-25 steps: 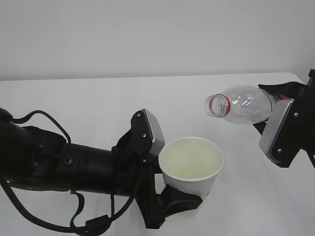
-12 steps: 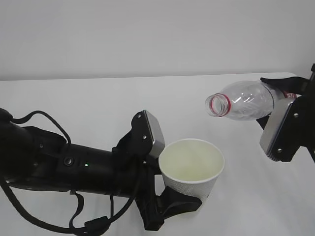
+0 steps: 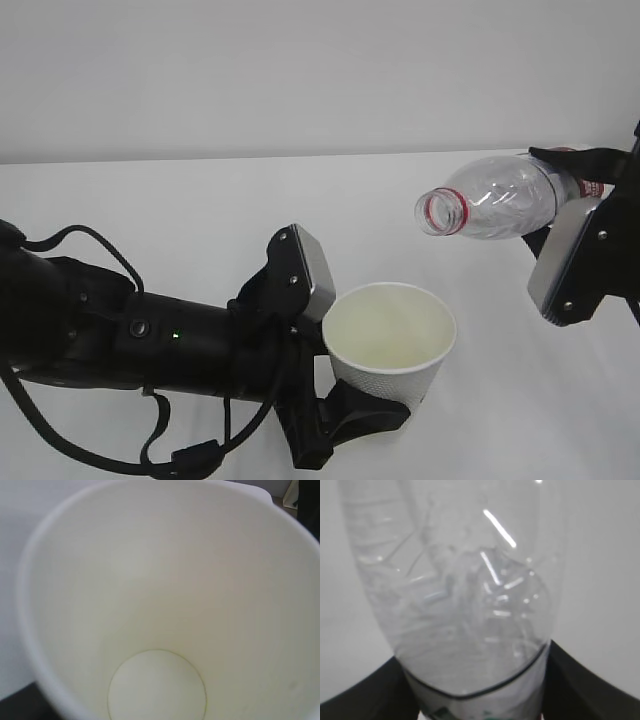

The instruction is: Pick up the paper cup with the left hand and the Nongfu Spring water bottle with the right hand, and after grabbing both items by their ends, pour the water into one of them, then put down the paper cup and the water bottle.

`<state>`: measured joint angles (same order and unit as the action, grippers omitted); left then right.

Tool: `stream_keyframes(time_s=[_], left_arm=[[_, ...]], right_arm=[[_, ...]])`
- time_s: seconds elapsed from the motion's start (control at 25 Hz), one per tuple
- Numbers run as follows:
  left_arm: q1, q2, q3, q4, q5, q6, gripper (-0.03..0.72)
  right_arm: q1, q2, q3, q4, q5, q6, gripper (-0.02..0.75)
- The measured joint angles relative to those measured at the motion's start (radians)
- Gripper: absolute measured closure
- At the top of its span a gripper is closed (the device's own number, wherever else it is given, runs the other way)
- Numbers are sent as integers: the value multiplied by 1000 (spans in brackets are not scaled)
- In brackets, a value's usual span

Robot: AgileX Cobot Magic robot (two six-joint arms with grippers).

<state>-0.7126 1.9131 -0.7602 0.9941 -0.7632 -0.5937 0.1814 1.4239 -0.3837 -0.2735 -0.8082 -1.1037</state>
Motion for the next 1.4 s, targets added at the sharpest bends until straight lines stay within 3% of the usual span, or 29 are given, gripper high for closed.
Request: stream_keyframes(time_s=[1.4], left_arm=[[0,0,0,0,0,0,146]], right_arm=[[0,0,0,-3,-51,-115,262]])
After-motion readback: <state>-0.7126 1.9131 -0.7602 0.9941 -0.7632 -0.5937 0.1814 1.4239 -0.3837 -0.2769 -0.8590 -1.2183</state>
